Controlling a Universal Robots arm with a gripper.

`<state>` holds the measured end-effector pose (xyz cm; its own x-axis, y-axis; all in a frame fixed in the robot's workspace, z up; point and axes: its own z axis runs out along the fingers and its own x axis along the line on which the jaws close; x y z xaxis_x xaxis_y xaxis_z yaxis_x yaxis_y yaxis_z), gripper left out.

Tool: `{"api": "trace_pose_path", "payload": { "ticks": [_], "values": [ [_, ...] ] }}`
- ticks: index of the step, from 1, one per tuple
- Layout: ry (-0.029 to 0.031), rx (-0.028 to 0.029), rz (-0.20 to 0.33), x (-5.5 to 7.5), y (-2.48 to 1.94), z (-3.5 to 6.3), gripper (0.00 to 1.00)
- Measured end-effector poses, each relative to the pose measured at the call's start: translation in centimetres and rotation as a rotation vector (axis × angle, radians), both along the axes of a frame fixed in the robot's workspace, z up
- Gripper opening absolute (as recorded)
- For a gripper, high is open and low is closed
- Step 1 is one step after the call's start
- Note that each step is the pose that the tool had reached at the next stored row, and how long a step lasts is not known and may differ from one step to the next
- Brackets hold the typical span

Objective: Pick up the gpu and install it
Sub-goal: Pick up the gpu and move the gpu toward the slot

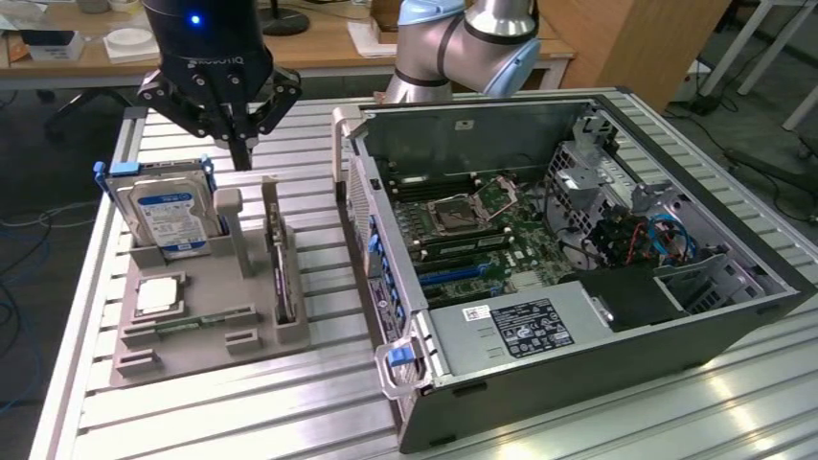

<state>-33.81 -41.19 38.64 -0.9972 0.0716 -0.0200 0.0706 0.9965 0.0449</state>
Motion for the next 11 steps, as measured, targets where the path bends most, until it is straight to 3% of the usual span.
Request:
{"api": "trace_pose_path", "payload": {
  "ticks": [4, 9, 11],
  "values": [
    [0.0, 0.0, 0.0, 0.0, 0.0, 0.0, 0.17],
    [0.0, 0.0, 0.0, 0.0, 0.0, 0.0, 0.41],
    [0.0, 0.0, 0.0, 0.0, 0.0, 0.0, 0.41]
  ]
}}
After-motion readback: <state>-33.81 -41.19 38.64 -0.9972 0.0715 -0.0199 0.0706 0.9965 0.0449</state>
